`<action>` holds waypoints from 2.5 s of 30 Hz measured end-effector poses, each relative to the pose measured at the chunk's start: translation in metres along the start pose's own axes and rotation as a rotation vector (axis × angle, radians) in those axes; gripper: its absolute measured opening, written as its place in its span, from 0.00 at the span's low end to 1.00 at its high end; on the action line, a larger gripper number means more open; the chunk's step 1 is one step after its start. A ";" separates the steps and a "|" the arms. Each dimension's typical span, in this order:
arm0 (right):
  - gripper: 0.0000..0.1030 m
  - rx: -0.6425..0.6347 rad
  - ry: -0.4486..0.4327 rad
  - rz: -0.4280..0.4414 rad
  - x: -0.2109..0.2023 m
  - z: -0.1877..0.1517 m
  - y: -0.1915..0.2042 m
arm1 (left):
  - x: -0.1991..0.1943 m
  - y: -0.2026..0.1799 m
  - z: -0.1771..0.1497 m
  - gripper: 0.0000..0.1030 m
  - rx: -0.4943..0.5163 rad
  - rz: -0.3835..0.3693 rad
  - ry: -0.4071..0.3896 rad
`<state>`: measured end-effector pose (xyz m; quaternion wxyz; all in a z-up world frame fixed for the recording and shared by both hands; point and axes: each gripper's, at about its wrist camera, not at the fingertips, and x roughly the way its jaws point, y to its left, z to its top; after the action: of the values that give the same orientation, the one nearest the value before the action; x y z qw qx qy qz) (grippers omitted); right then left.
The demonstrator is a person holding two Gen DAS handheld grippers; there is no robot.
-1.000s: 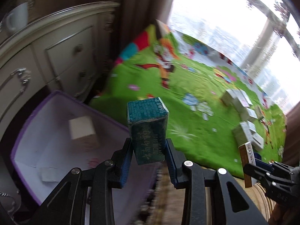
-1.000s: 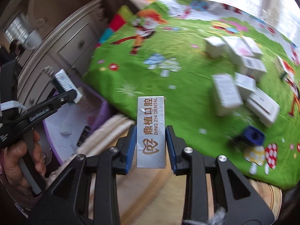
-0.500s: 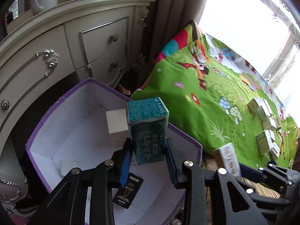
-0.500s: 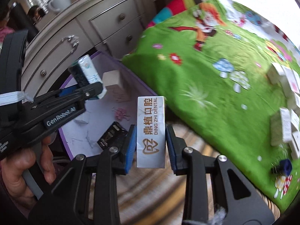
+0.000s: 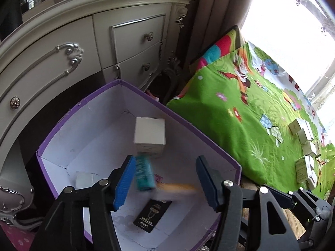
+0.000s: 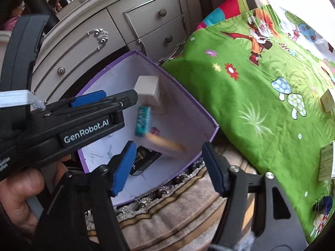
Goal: Organize rigid objects
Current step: 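Carry both boxes to the purple storage box while both tools open to drop them, then move both open tools back over the boxes on the bed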
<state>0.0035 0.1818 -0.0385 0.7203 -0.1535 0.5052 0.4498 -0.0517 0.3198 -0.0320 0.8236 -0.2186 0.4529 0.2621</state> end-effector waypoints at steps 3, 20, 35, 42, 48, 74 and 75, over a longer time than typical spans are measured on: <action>0.67 0.001 -0.007 -0.023 -0.008 -0.004 -0.006 | -0.003 -0.010 -0.001 0.59 0.023 -0.022 -0.005; 0.69 0.135 -0.018 -0.236 -0.075 -0.068 -0.121 | -0.006 -0.087 -0.011 0.62 0.169 -0.131 0.029; 0.69 0.199 0.022 -0.361 -0.119 -0.134 -0.238 | -0.008 -0.159 -0.020 0.65 0.294 -0.216 0.063; 0.69 0.191 0.066 -0.321 -0.122 -0.154 -0.266 | -0.006 -0.210 -0.028 0.65 0.386 -0.288 0.100; 0.69 0.180 0.087 -0.280 -0.120 -0.161 -0.281 | 0.004 -0.267 -0.037 0.66 0.478 -0.351 0.152; 0.28 0.252 0.074 -0.215 -0.120 -0.189 -0.297 | 0.055 -0.342 -0.038 0.68 0.464 -0.365 0.251; 0.28 0.264 0.071 -0.212 -0.123 -0.193 -0.297 | 0.057 -0.346 -0.039 0.69 0.467 -0.360 0.255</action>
<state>0.1180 -0.1719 -0.0869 0.7594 -0.1260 0.5659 0.2953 0.1674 0.0449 -0.0579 0.8214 -0.1314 0.5543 -0.0285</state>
